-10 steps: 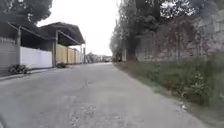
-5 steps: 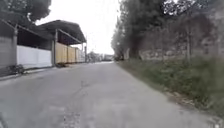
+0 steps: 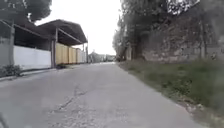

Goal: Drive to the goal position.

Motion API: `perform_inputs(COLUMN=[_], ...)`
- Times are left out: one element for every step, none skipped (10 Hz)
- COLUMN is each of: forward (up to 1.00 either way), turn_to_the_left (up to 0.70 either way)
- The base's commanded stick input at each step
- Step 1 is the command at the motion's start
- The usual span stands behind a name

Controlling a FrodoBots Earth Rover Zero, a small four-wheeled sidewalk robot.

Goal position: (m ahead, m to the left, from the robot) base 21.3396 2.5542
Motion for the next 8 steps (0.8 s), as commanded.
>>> perform_inputs(forward=[1.0,1.0,1.0,1.0,1.0,1.0,1.0,1.0], turn_to_the_left=[0.0,0.0,0.0,0.0,0.0,0.0,0.0,-0.4])
